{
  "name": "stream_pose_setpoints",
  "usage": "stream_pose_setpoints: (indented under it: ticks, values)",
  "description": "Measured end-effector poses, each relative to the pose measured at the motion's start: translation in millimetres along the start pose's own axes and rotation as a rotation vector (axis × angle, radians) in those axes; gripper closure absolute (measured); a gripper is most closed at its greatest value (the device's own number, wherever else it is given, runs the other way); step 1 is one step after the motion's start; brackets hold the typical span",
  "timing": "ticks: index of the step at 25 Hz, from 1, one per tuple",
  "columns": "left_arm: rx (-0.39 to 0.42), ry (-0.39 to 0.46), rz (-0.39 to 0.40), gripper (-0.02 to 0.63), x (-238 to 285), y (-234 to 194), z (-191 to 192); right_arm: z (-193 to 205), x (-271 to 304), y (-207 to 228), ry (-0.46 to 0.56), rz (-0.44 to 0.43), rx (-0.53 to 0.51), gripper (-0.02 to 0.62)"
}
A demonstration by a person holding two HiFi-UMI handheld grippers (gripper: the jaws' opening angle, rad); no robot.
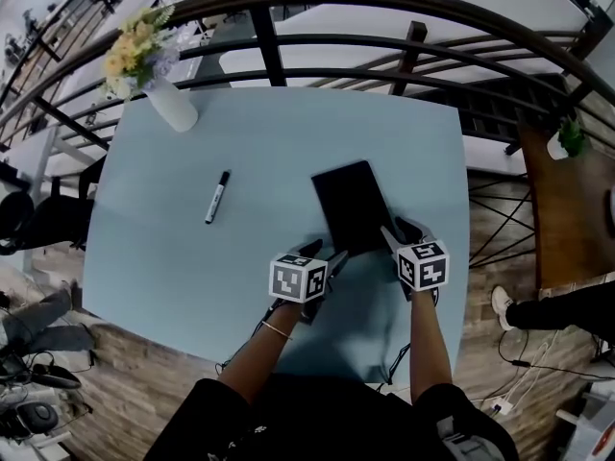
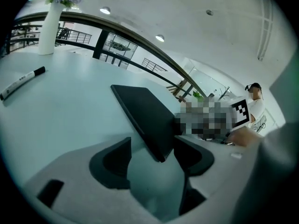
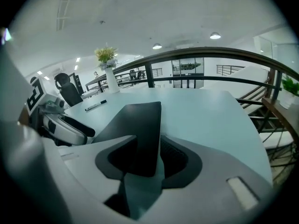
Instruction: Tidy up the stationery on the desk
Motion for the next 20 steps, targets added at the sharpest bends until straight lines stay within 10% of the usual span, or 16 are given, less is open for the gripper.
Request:
stream_pose_setpoints:
  ticks: [20]
  values:
    - [-0.031, -0.028, -0.017, 0.343, 9.6, 3.2, -4.4, 9.5, 8.8, -12.5, -0.065, -0.113, -0.024, 0.455]
Point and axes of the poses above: the fingertips, and each gripper's own axes: x forward along the fingers, y to its right, z out of its underside, the point moved 9 cm from there along -x, backward along the fingers, and after that the axes turned 12 degrees about -y, right-handed, at the moved point
